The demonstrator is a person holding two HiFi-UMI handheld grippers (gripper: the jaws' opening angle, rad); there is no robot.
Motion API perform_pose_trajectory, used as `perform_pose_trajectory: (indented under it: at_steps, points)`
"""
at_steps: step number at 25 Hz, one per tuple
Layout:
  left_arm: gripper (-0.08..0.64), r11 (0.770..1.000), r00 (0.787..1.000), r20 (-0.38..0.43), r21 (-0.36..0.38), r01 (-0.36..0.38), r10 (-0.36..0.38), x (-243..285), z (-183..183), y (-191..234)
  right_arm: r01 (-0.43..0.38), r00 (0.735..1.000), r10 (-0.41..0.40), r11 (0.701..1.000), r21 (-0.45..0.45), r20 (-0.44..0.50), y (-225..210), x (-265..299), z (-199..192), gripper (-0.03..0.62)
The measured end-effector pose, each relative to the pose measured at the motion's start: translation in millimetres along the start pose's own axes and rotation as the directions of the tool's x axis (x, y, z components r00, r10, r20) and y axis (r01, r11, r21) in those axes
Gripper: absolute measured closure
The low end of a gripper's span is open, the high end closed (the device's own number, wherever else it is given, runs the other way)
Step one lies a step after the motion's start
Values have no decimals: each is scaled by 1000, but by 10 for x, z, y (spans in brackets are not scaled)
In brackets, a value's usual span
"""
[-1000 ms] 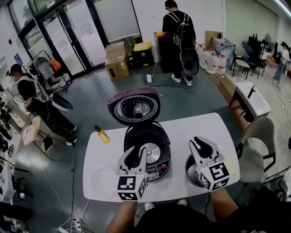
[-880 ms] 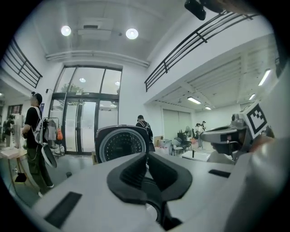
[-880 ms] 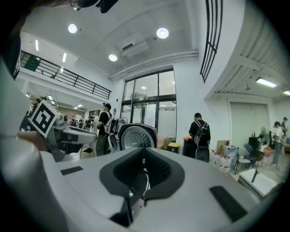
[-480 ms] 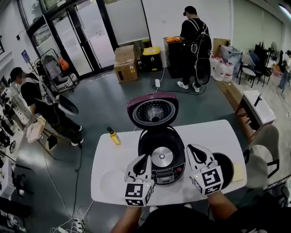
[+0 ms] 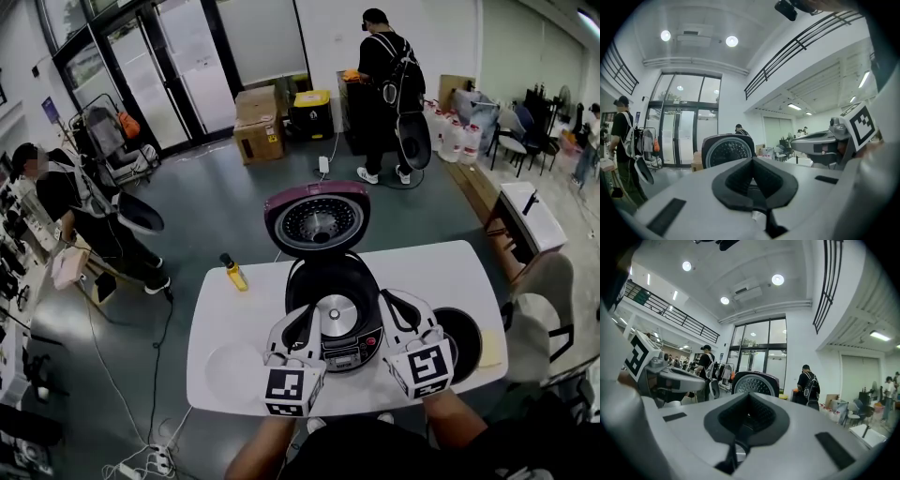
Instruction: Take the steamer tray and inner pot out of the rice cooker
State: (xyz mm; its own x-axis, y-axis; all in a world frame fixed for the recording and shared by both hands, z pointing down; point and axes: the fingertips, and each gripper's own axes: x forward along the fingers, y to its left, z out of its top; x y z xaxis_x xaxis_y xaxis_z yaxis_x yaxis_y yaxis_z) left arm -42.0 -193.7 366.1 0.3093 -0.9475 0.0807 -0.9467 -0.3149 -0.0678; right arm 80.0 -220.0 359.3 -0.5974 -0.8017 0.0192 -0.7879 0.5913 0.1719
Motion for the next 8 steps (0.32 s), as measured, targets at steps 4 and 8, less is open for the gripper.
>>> perform_pose_trajectory:
  at_steps: [4,8]
  points:
    - [565,1000,1000,-11,5,15,-15,16,-27,-53,-5,1000,5,1000,3,5,7,-12,6,595]
    - [565,999,1000,-12,14,29,-29,22,-14,-83,-5,1000,5,1000,9,-10,24,-33,-31,594]
